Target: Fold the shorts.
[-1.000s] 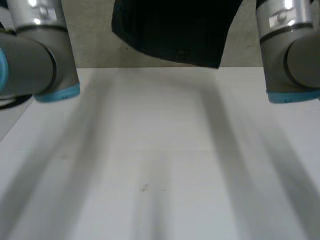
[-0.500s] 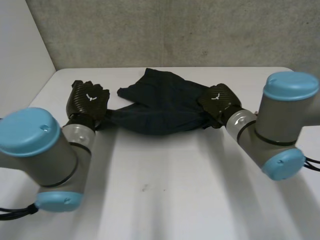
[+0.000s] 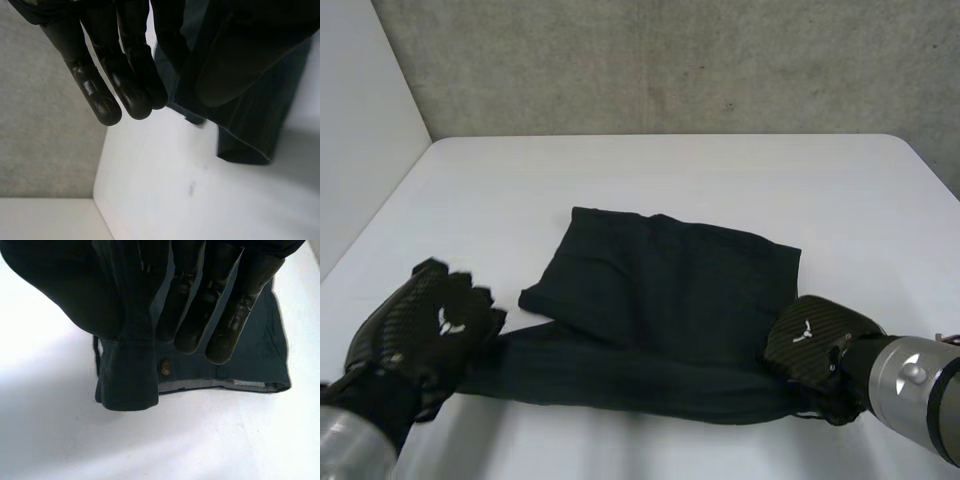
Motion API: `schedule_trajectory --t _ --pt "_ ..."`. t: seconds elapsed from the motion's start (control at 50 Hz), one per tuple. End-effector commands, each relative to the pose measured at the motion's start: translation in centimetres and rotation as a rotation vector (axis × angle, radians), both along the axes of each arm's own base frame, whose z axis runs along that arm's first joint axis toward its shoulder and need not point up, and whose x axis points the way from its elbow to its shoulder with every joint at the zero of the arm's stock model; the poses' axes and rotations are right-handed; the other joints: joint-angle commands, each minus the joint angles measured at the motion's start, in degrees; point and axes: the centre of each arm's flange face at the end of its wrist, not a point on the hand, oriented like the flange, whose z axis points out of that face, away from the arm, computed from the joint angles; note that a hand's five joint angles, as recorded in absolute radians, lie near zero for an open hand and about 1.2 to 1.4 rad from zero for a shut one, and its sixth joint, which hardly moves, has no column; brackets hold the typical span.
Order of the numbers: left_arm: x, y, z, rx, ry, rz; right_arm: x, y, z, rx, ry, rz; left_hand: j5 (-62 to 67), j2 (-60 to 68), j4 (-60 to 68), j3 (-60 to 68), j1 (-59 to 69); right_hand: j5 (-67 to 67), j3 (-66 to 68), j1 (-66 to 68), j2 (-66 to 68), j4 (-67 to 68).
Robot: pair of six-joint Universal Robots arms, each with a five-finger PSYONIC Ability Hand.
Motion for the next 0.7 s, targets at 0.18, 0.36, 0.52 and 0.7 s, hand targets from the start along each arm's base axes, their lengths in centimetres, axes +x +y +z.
schedule_trajectory --t 0.18,0.36,0.52,0.7 --pt "-8.5 -15.1 -4.1 -0.254 0.140 0.074 3.5 -10.6 -2.9 -0.303 -0.129 -0.193 14.05 11.15 10.87 11.51 15.02 13.83 12.49 24.05 12.50 11.68" --pt "-12.9 -24.1 -8.4 -0.366 0.212 0.095 6.6 -17.4 -5.8 -0.465 -0.202 -0.180 14.05 11.15 10.87 11.51 15.02 13.83 12.49 24.05 12.50 11.68" --pt "-14.6 -26.9 -11.0 -0.371 0.299 0.068 8.6 -22.0 -9.8 -0.596 -0.188 -0.160 -5.45 -8.35 -8.63 -7.98 -4.47 -35.03 -36.37 -24.80 -36.36 -37.18" --pt "-15.6 -24.5 -7.7 -0.347 0.536 0.008 7.7 -20.9 -3.4 -0.620 -0.362 -0.235 -55.95 -58.85 -59.13 -58.49 -54.98 -56.17 -57.51 -45.95 -57.50 -58.32"
